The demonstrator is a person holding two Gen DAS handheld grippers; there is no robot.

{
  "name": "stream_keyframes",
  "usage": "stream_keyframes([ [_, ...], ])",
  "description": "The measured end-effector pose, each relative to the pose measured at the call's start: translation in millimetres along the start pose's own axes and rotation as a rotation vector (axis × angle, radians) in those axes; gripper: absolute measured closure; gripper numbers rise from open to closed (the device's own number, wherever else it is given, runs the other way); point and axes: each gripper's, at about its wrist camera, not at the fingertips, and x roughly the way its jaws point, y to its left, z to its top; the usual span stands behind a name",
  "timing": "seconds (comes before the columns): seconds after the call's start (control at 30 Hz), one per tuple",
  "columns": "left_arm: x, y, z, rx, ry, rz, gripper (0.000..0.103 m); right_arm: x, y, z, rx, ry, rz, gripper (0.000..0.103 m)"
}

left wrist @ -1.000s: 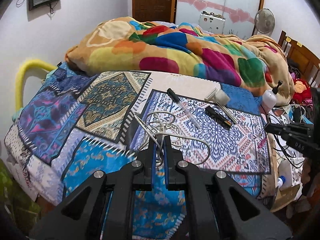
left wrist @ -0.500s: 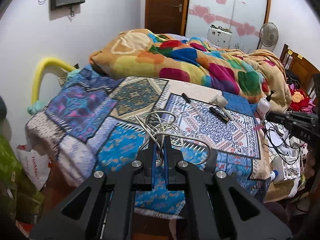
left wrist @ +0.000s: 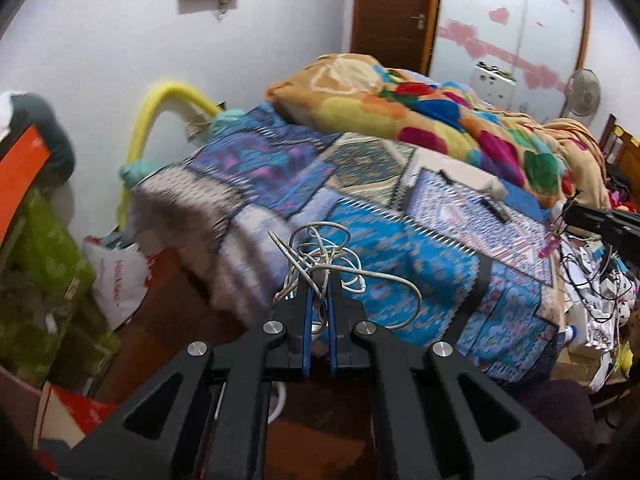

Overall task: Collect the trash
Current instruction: 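Carry the cable with the left gripper while the right carries its item over the bucket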

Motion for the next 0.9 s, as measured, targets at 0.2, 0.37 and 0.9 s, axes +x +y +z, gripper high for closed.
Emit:
stream_keyframes([
  [0.2,-14.4,43.5,-30.4,-0.024,0.034,0.059,0.097,13.6,44.8,-1.8,-0.046,0.026,0.039,0.102],
  [0.37,-22.4,72.8,-54.5,-0.039,0.057,0.088,0.097,26.9,79.2,0.0,-0.087,0.046,0.073,0.102],
  [0.9,22.4,135.1,-121.0,-0.186,0.204,0.089,0.097,115.0,172.6,-19.4,-0.213,0.204,0.186,0.102],
])
